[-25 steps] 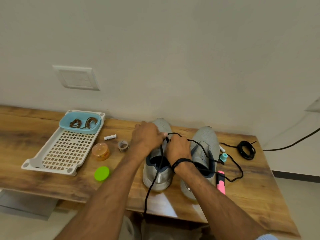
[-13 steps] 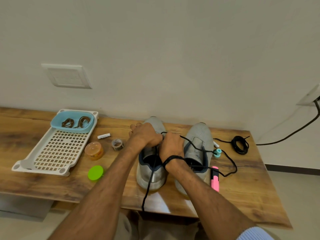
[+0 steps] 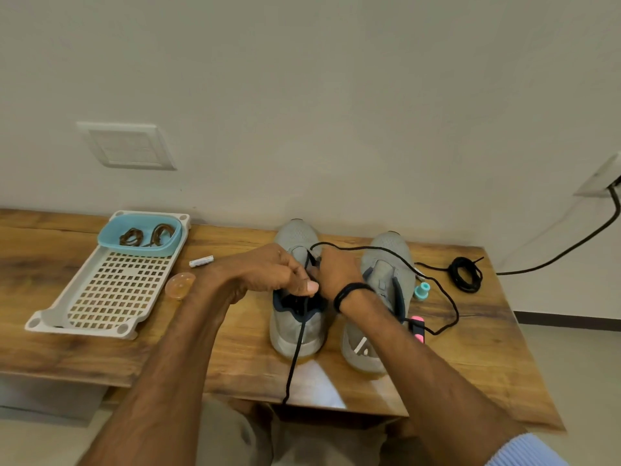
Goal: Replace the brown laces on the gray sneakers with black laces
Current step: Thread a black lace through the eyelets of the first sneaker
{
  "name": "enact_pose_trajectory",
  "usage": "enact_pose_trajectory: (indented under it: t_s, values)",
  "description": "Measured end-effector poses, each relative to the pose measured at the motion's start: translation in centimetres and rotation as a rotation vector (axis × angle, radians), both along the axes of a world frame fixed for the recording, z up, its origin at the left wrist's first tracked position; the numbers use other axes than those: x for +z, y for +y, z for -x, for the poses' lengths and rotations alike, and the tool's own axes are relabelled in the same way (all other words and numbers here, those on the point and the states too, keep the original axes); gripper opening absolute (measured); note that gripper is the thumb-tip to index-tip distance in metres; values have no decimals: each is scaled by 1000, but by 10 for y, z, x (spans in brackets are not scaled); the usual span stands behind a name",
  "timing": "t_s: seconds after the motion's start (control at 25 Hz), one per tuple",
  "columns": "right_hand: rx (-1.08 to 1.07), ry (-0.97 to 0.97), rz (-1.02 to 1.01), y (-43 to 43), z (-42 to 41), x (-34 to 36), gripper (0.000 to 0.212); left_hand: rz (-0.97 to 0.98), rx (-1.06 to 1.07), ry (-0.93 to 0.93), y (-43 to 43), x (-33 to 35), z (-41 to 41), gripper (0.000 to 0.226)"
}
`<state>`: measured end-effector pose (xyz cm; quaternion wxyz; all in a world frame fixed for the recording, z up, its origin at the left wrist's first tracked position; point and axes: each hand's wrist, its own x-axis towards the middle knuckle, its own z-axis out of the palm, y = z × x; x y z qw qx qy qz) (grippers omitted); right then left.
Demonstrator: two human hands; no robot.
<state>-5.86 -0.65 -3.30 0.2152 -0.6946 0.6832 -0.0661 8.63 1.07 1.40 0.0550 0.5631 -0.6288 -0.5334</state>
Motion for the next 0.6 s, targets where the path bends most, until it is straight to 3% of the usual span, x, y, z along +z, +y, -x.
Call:
enact_pose_trajectory:
  t_s: [0.08, 0.2, 0.32, 0.44, 0.52, 0.6]
  values:
    - [72, -13, -46, -2, 17, 10, 32, 48, 52, -46, -2, -4, -1, 28]
    - [-159, -297, 17, -7, 60, 21, 22, 267, 230, -251, -13, -17, 1, 45]
    - [-307, -269, 159, -10, 96, 21, 19, 452, 335, -394, -22, -34, 14, 54]
    - [-197, -172, 134, -9, 92, 12, 23, 517, 294, -450, -32, -52, 32, 58]
    - [-51, -113, 92, -7, 73, 6, 30, 466, 259, -515, -39, -59, 39, 69]
    - [46, -100, 57, -6, 55, 3, 41, 436, 241, -563, -43, -62, 42, 63]
